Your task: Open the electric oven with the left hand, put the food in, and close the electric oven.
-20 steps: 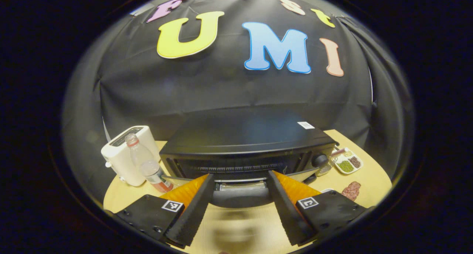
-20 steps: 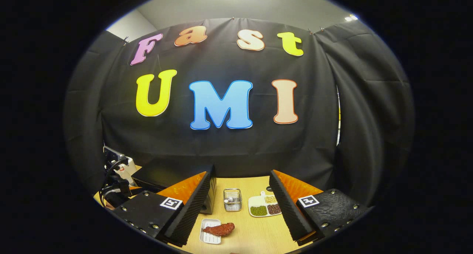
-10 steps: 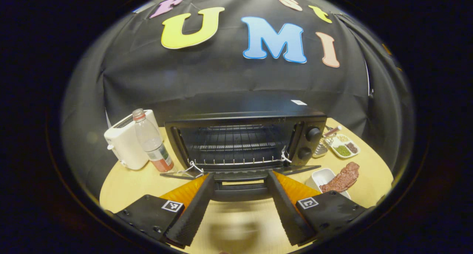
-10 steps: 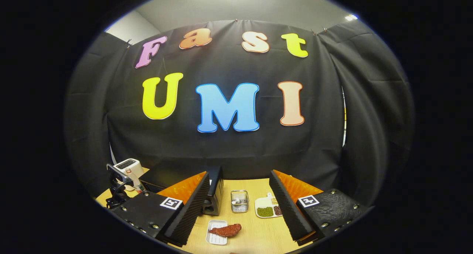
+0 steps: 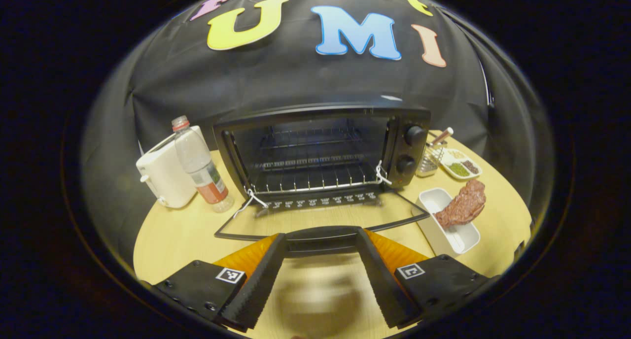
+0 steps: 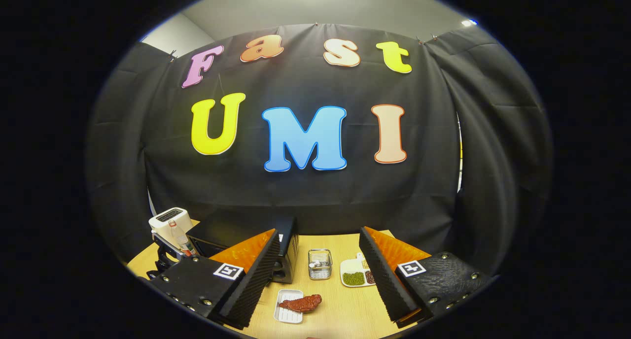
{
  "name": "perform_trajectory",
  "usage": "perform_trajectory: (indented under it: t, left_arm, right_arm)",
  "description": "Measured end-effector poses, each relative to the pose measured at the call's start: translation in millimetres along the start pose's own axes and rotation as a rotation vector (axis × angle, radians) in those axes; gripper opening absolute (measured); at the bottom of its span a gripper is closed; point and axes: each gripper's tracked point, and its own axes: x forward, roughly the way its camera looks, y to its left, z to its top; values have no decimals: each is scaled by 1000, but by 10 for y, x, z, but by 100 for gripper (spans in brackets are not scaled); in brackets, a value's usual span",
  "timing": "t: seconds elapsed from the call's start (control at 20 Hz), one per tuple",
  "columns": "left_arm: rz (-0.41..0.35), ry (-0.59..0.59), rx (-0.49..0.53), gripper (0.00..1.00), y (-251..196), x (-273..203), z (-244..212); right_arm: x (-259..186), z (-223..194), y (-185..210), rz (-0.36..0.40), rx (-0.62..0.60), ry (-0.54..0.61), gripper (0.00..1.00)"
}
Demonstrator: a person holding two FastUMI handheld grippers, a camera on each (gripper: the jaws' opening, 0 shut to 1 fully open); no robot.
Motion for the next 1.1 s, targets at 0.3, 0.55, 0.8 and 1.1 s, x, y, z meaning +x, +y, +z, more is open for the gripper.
perform_trajectory:
  t: [0.3, 0.55, 0.8, 1.1]
  left_arm:
    - [27, -142, -29, 100, 96, -305, 631]
    - [18, -365, -83, 93, 72, -998, 1614]
    - [33, -596, -116, 99, 117, -1822, 2552]
    - [72, -717, -182, 97, 315, -2508, 3056]
  right_arm:
    - [20, -121, -54, -1, 5, 26, 98]
    - [149, -329, -145, 29, 51, 72, 98]
    - [338, -936, -245, 68, 162, 245, 98]
    - [487, -1761, -199, 137, 273, 444, 98]
